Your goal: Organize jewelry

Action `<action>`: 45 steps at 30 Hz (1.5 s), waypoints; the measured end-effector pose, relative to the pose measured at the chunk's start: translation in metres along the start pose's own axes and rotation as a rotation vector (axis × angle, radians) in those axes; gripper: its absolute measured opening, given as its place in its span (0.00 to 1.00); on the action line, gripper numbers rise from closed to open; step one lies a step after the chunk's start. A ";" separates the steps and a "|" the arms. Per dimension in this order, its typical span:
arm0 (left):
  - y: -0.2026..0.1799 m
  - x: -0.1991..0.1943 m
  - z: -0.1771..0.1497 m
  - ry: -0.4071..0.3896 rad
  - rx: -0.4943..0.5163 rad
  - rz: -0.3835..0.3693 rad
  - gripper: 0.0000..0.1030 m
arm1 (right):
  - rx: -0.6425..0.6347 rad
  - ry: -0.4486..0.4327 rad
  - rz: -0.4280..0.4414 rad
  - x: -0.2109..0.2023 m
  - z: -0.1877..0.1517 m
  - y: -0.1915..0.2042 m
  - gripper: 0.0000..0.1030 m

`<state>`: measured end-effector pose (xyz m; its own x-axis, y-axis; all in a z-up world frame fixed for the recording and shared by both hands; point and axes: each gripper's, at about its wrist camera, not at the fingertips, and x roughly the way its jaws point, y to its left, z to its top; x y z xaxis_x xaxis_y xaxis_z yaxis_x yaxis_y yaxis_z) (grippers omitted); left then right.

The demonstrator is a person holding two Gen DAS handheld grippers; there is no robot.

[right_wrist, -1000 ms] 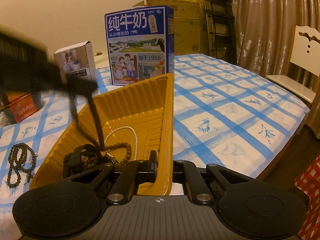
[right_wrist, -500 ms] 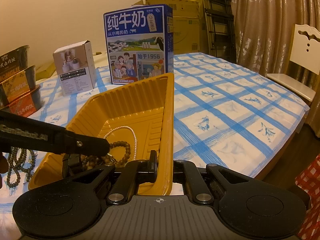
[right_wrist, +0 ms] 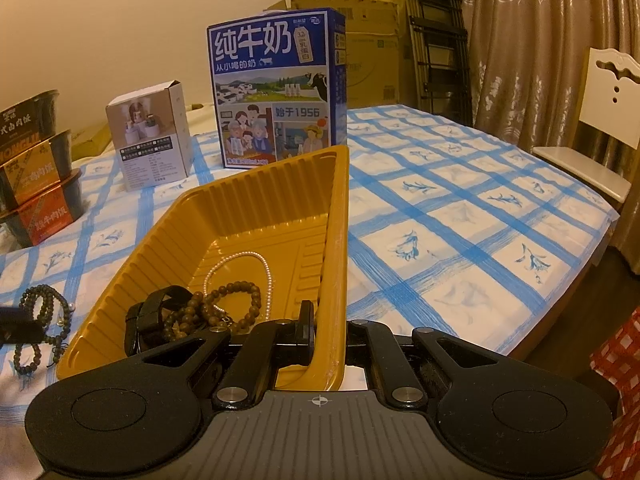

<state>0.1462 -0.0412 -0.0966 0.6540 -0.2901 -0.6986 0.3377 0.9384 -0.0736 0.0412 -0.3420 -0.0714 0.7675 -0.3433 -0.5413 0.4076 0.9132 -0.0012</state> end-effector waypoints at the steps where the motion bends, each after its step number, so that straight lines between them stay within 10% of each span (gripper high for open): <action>1: 0.007 0.000 -0.004 0.008 -0.006 0.019 0.31 | 0.000 0.001 -0.001 0.000 0.000 0.000 0.06; 8: 0.032 0.013 -0.008 0.010 0.023 0.109 0.28 | -0.005 0.004 -0.003 -0.001 -0.001 0.000 0.06; 45: 0.031 0.074 0.003 0.075 0.222 0.068 0.05 | -0.001 0.014 -0.005 0.001 -0.005 -0.003 0.06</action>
<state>0.2076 -0.0343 -0.1482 0.6307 -0.2054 -0.7484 0.4406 0.8886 0.1274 0.0380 -0.3444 -0.0767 0.7584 -0.3452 -0.5529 0.4114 0.9115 -0.0048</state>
